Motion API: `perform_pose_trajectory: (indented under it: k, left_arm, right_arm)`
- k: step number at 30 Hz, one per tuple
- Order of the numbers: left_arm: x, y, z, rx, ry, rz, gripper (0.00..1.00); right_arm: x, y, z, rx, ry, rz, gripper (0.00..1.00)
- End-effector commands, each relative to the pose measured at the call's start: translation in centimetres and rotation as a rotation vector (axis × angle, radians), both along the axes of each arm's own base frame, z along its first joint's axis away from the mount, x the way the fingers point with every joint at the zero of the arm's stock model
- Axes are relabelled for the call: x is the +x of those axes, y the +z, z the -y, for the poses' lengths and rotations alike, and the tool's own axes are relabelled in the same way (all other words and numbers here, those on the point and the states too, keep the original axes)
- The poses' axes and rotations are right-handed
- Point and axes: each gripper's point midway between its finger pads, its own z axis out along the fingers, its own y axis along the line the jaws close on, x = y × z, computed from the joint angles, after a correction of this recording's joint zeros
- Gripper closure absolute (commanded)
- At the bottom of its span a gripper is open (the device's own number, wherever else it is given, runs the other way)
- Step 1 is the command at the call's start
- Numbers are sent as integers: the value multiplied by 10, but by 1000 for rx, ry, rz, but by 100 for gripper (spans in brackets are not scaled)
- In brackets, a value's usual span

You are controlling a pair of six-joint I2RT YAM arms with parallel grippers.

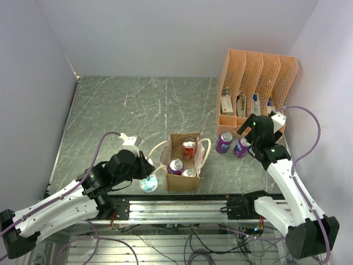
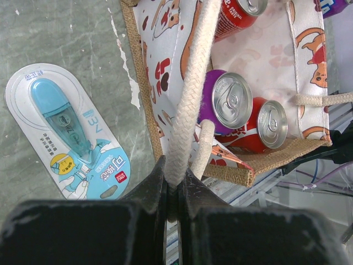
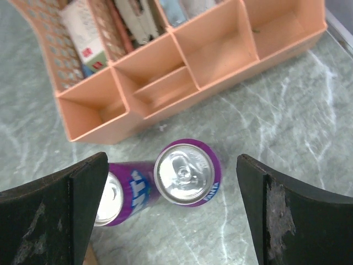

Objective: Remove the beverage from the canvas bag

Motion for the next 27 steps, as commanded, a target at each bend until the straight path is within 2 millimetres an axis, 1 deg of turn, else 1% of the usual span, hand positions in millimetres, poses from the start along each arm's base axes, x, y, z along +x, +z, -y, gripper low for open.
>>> perform_pose_trajectory:
  k: [1, 3, 5, 8, 9, 11, 13, 16, 20, 23, 27]
  left_arm:
    - [-1, 3, 3, -17, -14, 1, 93]
    - [-2, 3, 2, -16, -12, 2, 93]
    - [-2, 3, 1, -18, -10, 2, 93]
    - [-2, 3, 2, -20, -12, 0, 93]
    - [-2, 2, 2, -20, -12, 0, 93]
    - [-2, 2, 2, -19, -12, -1, 93]
    - [-2, 2, 2, -20, -12, 0, 93]
    - [-2, 1, 2, -23, -12, 1, 93]
    - [-2, 1, 4, -26, -14, -1, 93]
    - [-2, 0, 5, -26, -17, -6, 93]
    - [-2, 0, 4, -26, -15, -4, 93]
  right_arm:
    - [10, 41, -19, 28, 150, 160, 0]
    - [10, 60, -37, 64, 260, 255, 0]
    - [8, 79, -63, 113, 406, 353, 0]
    - [-2, 104, -100, 166, 629, 484, 0]
    - [-6, 116, -112, 179, 707, 532, 0]
    - [-14, 129, -133, 214, 841, 573, 0]
    - [-21, 136, -152, 254, 957, 574, 0]
    - [-24, 131, -175, 344, 1093, 510, 0]
    - [-23, 119, -192, 419, 1159, 412, 0]
    - [-25, 112, -202, 420, 1176, 379, 0]
    - [-33, 112, -225, 383, 1216, 364, 0]
